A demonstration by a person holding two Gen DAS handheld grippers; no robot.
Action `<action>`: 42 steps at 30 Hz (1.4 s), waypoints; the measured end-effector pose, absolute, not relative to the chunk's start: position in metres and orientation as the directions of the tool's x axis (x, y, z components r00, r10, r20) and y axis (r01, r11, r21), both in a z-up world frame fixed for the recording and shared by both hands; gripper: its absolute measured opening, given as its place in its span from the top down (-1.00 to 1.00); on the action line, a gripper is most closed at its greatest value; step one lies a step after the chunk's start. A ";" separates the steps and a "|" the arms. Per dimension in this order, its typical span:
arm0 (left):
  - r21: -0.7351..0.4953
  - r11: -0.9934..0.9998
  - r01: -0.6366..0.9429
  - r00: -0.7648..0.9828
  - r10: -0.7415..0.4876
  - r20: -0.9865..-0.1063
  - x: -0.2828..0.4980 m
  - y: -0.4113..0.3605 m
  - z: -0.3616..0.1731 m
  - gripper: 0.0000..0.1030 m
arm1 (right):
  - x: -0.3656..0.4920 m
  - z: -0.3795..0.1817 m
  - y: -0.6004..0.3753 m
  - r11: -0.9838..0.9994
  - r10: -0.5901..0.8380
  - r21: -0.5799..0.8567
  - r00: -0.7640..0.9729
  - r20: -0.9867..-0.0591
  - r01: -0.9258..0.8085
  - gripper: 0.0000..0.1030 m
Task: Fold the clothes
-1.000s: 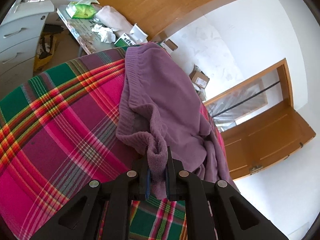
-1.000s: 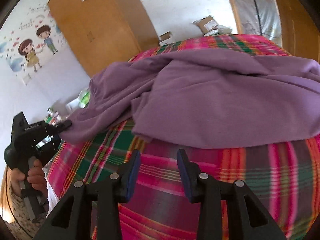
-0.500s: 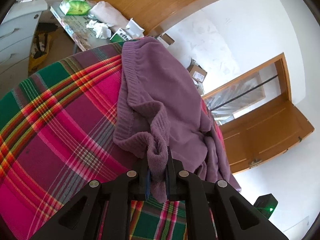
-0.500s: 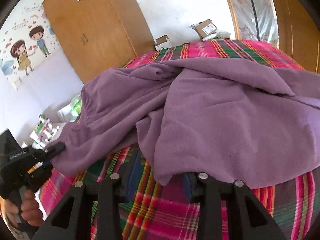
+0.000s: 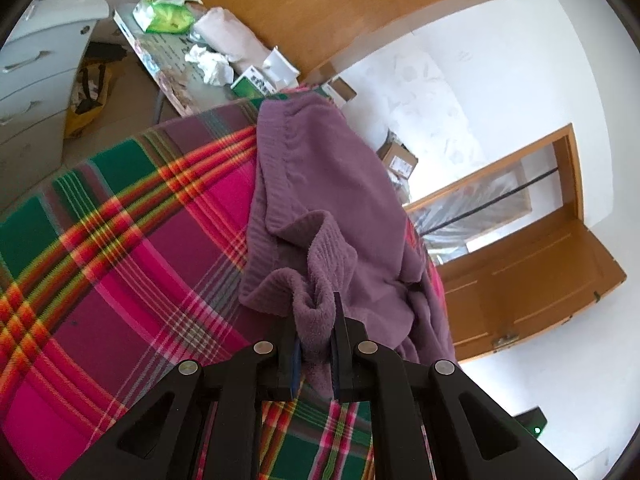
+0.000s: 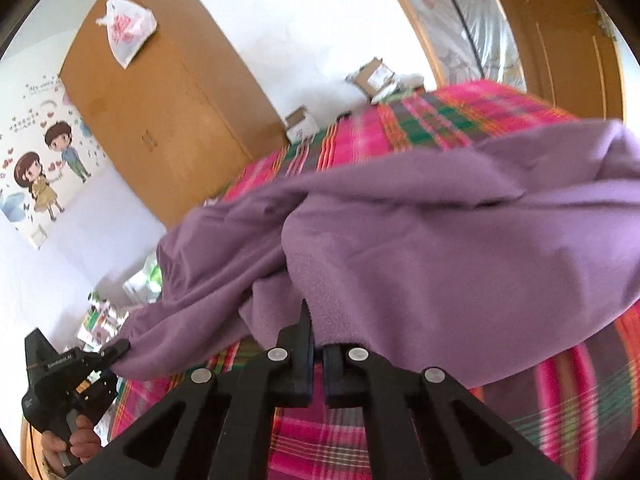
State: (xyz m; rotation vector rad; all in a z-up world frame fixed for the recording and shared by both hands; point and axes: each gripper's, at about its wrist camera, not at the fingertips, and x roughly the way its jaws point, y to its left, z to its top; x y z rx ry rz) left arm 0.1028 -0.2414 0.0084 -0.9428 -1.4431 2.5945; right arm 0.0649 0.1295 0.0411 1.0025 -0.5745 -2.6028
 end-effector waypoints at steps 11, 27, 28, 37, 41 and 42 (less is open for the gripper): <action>-0.776 -0.576 0.258 -0.843 0.258 -0.472 0.119 -0.244 0.026 0.79 | 0.092 0.063 0.173 -0.880 -0.361 0.464 -0.775 -0.518 0.100 0.96; -0.748 -0.574 0.333 -0.823 0.209 -0.527 0.156 -0.257 0.013 0.79 | 0.146 0.061 0.208 -0.881 -0.346 0.466 -0.786 -0.513 0.084 0.96; -0.747 -0.573 0.338 -0.823 0.205 -0.530 0.158 -0.259 0.012 0.79 | 0.149 0.061 0.208 -0.881 -0.348 0.465 -0.784 -0.514 0.087 0.96; -0.732 -0.566 0.378 -0.819 0.165 -0.550 0.175 -0.269 0.007 0.79 | 0.165 0.031 0.206 -0.841 -0.432 0.535 -0.692 -0.578 0.078 0.96; -0.719 -0.576 0.390 -0.818 0.142 -0.558 0.178 -0.271 0.008 0.79 | 0.163 0.022 0.203 -0.842 -0.456 0.531 -0.651 -0.606 0.096 0.95; -0.716 -0.575 0.396 -0.814 0.142 -0.564 0.178 -0.271 0.007 0.79 | 0.161 0.022 0.205 -0.838 -0.458 0.538 -0.649 -0.608 0.088 0.95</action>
